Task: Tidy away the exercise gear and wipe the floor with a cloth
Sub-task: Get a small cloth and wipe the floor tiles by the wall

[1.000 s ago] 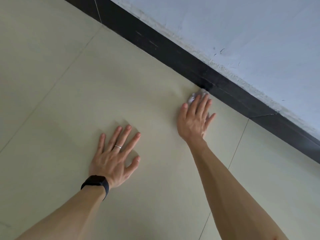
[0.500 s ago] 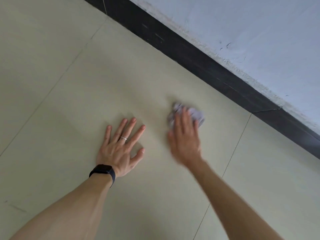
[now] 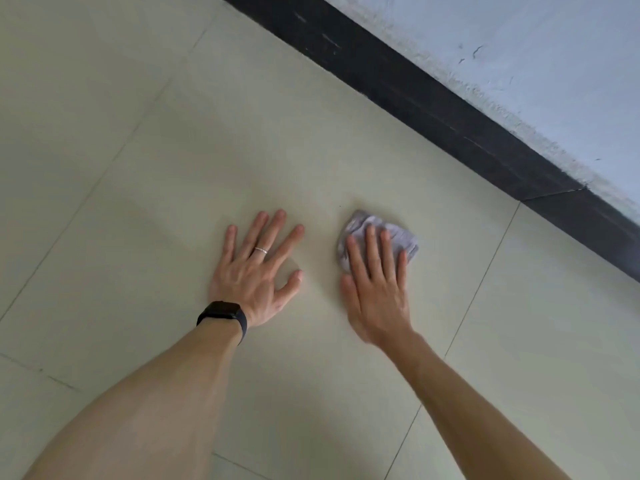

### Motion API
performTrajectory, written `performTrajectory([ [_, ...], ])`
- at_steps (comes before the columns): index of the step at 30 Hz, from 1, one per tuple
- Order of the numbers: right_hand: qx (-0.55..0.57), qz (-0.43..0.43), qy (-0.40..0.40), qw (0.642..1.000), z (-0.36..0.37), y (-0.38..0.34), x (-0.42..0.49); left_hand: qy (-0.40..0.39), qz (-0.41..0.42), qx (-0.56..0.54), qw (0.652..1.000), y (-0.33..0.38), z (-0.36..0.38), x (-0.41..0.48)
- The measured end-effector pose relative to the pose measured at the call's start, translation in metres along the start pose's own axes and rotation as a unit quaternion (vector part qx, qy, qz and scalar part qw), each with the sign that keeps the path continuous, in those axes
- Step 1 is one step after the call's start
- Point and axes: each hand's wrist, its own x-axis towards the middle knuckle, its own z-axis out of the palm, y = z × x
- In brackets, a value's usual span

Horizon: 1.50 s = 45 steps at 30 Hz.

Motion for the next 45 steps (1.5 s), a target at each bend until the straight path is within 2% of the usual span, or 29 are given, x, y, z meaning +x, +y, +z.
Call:
performTrajectory([
  [2,-0.001,-0.101,-0.047,0.994,0.011,-0.017,-0.061,-0.002,-0.005,0.002,1.0,0.0,0.0,0.0],
  [4,0.003,-0.155,-0.058,0.986,0.011,-0.006,-0.064,0.004,-0.003,0.001,1.0,0.001,0.001,0.0],
  [5,0.016,-0.132,-0.048,0.99,0.008,0.004,-0.045,0.006,0.0,-0.001,1.0,0.0,0.001,0.0],
  [7,0.068,0.005,-0.001,0.998,-0.005,0.02,0.012,0.01,0.007,-0.004,1.0,-0.001,0.001,-0.001],
  [9,0.139,0.16,0.038,0.976,-0.023,0.035,0.078,0.016,0.006,-0.003,1.0,-0.002,0.003,-0.001],
  [11,0.158,0.217,0.042,0.962,-0.033,0.035,0.123,0.02,0.008,-0.004,1.0,-0.002,0.004,-0.001],
  [13,0.119,0.164,0.028,0.979,-0.029,0.017,0.126,0.021,0.008,-0.007,1.0,-0.001,0.003,-0.001],
  [16,0.001,-0.022,-0.002,1.0,-0.007,-0.019,0.043,0.021,0.01,-0.013,1.0,-0.001,0.003,-0.001],
  [19,-0.015,-0.182,-0.061,0.981,0.01,-0.026,-0.063,0.017,0.003,-0.008,1.0,-0.002,0.004,0.0],
  [21,-0.027,-0.252,-0.081,0.964,0.008,-0.005,-0.06,0.021,0.006,-0.009,1.0,-0.001,0.005,-0.001],
  [22,-0.04,-0.239,-0.065,0.968,0.006,0.005,-0.04,0.025,0.007,-0.011,1.0,-0.001,0.005,-0.002],
  [23,-0.031,-0.178,-0.05,0.982,0.002,0.012,-0.015,0.029,0.009,-0.012,0.999,-0.001,0.005,-0.002],
  [24,-0.005,-0.087,-0.029,0.996,-0.003,0.017,0.014,0.033,0.008,-0.013,0.999,-0.002,0.006,-0.002],
  [26,0.045,0.089,0.01,0.995,-0.008,0.017,0.053,0.038,0.005,-0.011,0.999,-0.003,0.006,-0.003],
  [27,0.055,0.129,0.022,0.99,-0.005,0.009,0.051,0.037,0.008,-0.01,0.999,-0.002,0.006,-0.002],
  [28,0.047,0.127,0.033,0.99,0.001,-0.004,0.035,0.033,0.01,-0.009,0.999,-0.001,0.006,-0.002],
  [29,0.035,0.088,0.031,0.995,0.009,-0.019,0.008,0.026,0.008,-0.012,1.0,-0.001,0.006,-0.001],
  [33,0.017,-0.126,-0.045,0.991,0.035,-0.075,-0.135,0.026,0.018,-0.018,0.999,-0.002,0.004,-0.002],
  [35,0.011,-0.171,-0.045,0.984,0.036,-0.061,-0.136,0.029,0.018,-0.02,0.999,-0.002,0.004,-0.003],
  [36,0.005,-0.152,-0.03,0.988,0.034,-0.048,-0.118,0.03,0.012,-0.024,0.999,-0.002,0.004,-0.002],
  [37,0.008,-0.098,-0.017,0.995,0.03,-0.035,-0.096,0.026,0.006,-0.026,0.999,-0.001,0.004,-0.001],
  [39,0.056,0.083,0.012,0.995,0.02,-0.01,-0.05,0.017,-0.001,-0.012,1.0,-0.001,0.004,0.0],
  [40,0.084,0.171,0.029,0.981,0.017,-0.008,-0.039,0.019,-0.001,-0.008,1.0,-0.002,0.004,-0.002],
  [41,0.101,0.224,0.043,0.968,0.02,-0.016,-0.039,0.023,-0.001,-0.009,1.0,-0.002,0.004,-0.003],
  [42,0.099,0.233,0.054,0.966,0.026,-0.034,-0.05,0.026,0.001,-0.009,1.0,-0.001,0.004,-0.003],
  [43,0.084,0.197,0.05,0.976,0.033,-0.059,-0.072,0.027,0.003,-0.009,1.0,0.0,0.003,-0.003],
  [45,0.073,0.045,0.011,0.996,0.047,-0.116,-0.133,0.01,0.005,-0.011,1.0,0.0,0.0,-0.002],
])
